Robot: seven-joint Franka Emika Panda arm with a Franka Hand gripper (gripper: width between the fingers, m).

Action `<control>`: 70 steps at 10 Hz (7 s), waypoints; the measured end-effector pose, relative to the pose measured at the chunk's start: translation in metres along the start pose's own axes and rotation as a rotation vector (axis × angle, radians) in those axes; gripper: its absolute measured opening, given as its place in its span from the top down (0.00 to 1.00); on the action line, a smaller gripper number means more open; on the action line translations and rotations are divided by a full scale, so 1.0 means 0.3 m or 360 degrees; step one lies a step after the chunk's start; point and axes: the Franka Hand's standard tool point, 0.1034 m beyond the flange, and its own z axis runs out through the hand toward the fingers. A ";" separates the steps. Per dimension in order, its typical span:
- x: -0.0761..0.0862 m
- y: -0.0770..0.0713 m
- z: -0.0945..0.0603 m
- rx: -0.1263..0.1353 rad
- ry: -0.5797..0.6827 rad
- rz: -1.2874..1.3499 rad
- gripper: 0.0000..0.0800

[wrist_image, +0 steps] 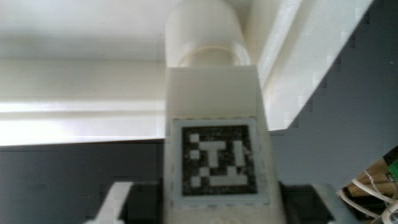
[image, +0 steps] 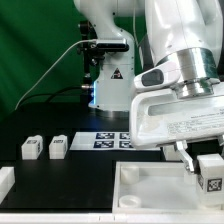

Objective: Assemble one leg

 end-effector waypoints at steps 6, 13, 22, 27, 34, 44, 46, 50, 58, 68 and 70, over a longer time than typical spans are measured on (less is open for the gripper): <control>-0.011 -0.006 0.004 -0.0028 -0.0029 0.0047 0.26; -0.012 -0.006 0.004 -0.0028 -0.0029 0.0047 0.19; 0.010 -0.005 0.001 0.0075 -0.0716 0.0144 0.19; 0.004 -0.016 0.008 0.0113 -0.0952 0.0175 0.22; 0.009 0.003 0.013 0.0021 -0.0840 0.0452 0.63; 0.003 -0.035 0.030 -0.0419 -0.0729 0.2650 0.62; -0.001 -0.036 0.030 -0.0402 -0.0735 0.2578 0.52; -0.026 -0.007 0.029 -0.0152 -0.0884 0.1286 0.20; 0.012 -0.066 0.022 -0.0050 -0.0881 0.0304 0.30; 0.009 -0.053 0.039 -0.0462 -0.0699 0.2531 0.61; 0.005 -0.056 0.040 -0.0449 -0.0707 0.2484 0.61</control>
Offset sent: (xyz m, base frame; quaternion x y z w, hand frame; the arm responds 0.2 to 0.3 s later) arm 0.0000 0.0000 0.0000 0.0000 0.0000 0.0000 1.0000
